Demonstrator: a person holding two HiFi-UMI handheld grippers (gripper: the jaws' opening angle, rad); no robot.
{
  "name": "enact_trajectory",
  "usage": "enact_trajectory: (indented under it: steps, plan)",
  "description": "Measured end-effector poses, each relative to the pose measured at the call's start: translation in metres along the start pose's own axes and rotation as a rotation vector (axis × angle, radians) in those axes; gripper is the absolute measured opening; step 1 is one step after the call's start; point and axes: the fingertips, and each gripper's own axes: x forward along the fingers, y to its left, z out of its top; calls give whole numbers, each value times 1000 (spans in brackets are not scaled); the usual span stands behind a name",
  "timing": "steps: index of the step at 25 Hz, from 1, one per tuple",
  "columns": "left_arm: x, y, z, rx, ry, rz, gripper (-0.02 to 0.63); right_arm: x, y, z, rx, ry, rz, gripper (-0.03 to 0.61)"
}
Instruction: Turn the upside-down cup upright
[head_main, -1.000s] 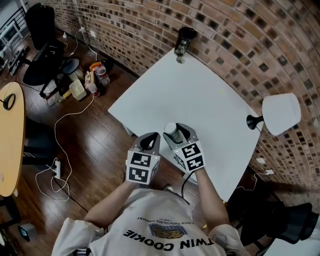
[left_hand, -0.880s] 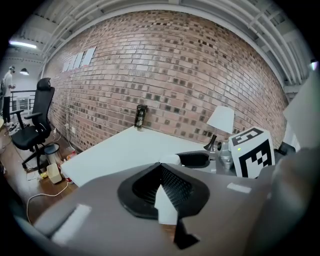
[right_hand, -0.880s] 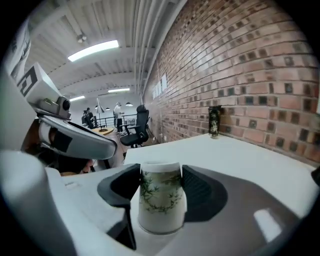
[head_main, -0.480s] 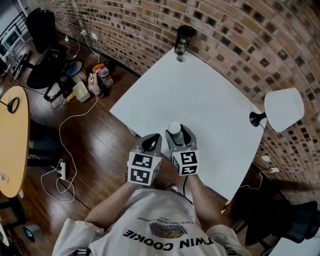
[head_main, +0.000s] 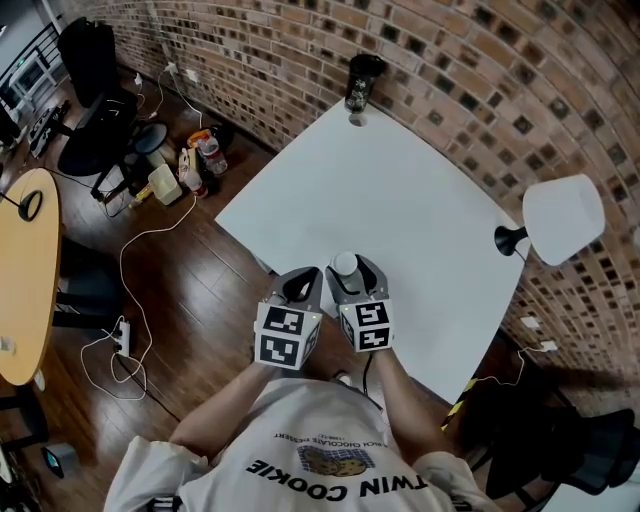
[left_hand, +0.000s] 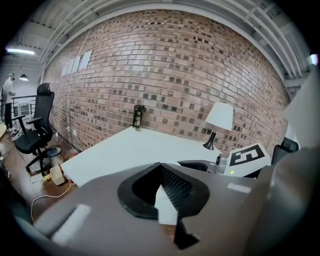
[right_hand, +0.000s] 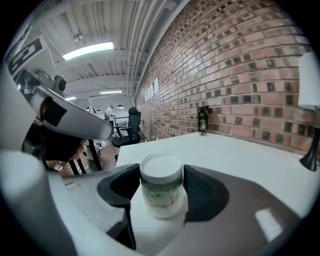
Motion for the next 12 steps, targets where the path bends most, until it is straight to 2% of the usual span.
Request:
enact_trajectory:
  steps: [7,12]
  plan:
    - [-10,-21,-7,-4,-7,61,6,-24,-10,3,41,-31,43,258]
    - [-23,-44,-13,-14,-28,117,6,-61,-2,9,-38,-27,94,258]
